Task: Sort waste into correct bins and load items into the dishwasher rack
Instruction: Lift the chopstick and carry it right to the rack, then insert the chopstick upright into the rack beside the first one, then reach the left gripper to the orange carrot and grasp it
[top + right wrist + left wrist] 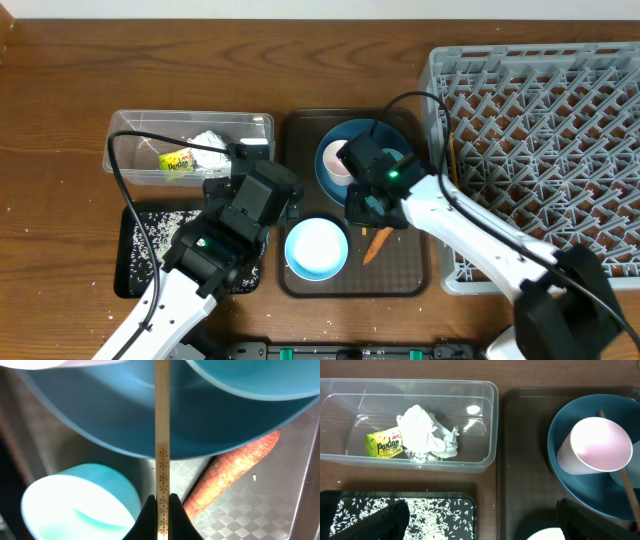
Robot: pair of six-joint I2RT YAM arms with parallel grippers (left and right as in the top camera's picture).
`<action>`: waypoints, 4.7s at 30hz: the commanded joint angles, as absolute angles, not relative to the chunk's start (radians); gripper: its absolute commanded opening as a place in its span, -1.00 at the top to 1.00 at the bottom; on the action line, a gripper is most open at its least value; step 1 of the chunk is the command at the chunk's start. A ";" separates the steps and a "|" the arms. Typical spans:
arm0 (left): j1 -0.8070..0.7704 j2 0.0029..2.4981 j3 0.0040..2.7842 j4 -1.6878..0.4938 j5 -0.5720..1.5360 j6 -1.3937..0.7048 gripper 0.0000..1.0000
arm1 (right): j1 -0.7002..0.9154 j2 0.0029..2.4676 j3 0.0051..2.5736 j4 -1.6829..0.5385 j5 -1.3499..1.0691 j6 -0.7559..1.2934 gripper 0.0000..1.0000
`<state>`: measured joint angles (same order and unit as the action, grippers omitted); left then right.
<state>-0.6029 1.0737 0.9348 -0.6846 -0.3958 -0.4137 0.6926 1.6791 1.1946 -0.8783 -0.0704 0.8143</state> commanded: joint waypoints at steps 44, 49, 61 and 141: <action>-0.599 1.077 0.954 -0.687 -0.408 -0.401 -0.92 | 0.293 1.470 1.194 -1.077 0.178 0.228 0.98; -0.599 1.077 0.954 -0.687 -0.408 -0.401 -0.91 | 0.293 1.470 1.193 -1.093 0.236 0.228 0.98; -0.599 1.077 0.954 -0.687 -0.408 -0.401 -0.91 | 0.293 1.472 1.191 -1.092 0.237 0.227 0.98; -1.014 1.552 0.952 -0.323 0.030 -0.506 0.31 | 0.293 1.472 1.191 -1.092 0.235 0.228 -0.99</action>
<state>-1.0103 1.5143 0.9348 -0.3397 0.0807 -0.4980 0.3050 1.4841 1.1946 -1.0920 0.2218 0.2256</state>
